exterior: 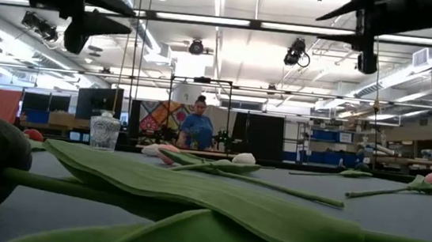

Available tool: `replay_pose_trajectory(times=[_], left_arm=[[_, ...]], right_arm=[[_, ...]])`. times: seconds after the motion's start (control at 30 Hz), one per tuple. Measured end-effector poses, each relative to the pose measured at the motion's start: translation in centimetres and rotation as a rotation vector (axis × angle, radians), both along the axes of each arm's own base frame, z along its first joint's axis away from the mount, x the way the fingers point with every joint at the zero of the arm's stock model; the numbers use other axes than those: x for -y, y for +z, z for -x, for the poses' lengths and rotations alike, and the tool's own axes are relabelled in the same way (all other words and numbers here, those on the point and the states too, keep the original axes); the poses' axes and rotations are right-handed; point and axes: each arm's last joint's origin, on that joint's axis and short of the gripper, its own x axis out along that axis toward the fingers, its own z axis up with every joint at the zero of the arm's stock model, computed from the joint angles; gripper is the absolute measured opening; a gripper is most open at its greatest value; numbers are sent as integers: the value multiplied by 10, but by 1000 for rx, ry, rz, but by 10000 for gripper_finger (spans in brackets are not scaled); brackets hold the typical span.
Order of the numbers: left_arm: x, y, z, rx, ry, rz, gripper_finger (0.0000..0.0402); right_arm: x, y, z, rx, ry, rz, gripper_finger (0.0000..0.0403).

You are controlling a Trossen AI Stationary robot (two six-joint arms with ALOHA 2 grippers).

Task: Sort flowers into vase by color
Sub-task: Put the right pink tulip into the transparent vase

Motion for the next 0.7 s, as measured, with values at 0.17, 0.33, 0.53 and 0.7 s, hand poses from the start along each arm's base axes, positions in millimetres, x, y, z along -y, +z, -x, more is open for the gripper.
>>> replay_pose_trajectory(times=[0.17,0.33,0.53,0.7], left_arm=[[1,1,-13,-61,0,-19,181],[1,4,-25,-63,-31,75,181],[1,3,-28,-86,-7,45,181],[0,3,-27,-86,33,31,181]], right_arm=[[5,-10,-10,-258,-14,-187,171],[-10,-26,-20,-430,145,-482,171],[-29,-41,-25,-588,254,-659,171],[-44,-53,-28,-720,315,-736,171]])
